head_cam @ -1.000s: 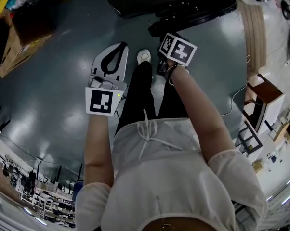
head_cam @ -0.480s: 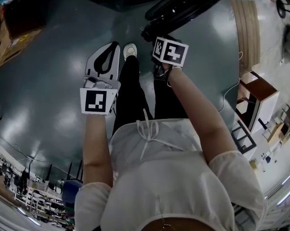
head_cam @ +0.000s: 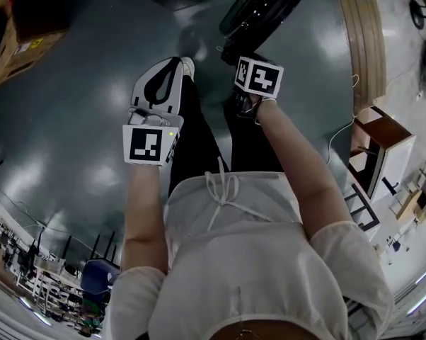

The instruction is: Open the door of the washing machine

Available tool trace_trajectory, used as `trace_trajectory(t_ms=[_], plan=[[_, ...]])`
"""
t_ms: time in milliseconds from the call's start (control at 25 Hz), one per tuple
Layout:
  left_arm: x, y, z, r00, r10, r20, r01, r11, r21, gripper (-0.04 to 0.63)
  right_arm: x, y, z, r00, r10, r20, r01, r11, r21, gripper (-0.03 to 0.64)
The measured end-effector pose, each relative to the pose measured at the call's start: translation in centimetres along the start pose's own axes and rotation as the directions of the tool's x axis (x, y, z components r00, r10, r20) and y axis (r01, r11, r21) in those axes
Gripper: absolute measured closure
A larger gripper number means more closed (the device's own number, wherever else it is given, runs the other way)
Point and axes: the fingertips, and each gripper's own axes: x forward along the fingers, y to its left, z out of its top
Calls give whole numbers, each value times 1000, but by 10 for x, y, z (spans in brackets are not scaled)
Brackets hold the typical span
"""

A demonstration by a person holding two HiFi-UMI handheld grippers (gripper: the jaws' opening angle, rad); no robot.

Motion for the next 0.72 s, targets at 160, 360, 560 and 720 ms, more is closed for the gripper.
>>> trace_trajectory(t_ms=[160, 360, 560, 720], plan=[[-3, -37, -4, 1000, -3, -7, 3, 1000, 17, 572, -13, -34, -15, 1000, -3, 9, 3, 1000, -11, 512], [-1, -80, -14, 999, -25, -43, 27, 999, 25, 572, -26, -70, -23, 999, -16, 30, 17, 999, -46, 522], [11, -123, -21, 995, -67, -69, 69, 997, 32, 572, -38, -113, -31, 998, -48, 38, 50, 998, -39, 537], [35, -158, -12, 995, -96, -23, 97, 995, 24, 572, -50, -161, -31, 996, -81, 47, 82, 996, -20, 545]])
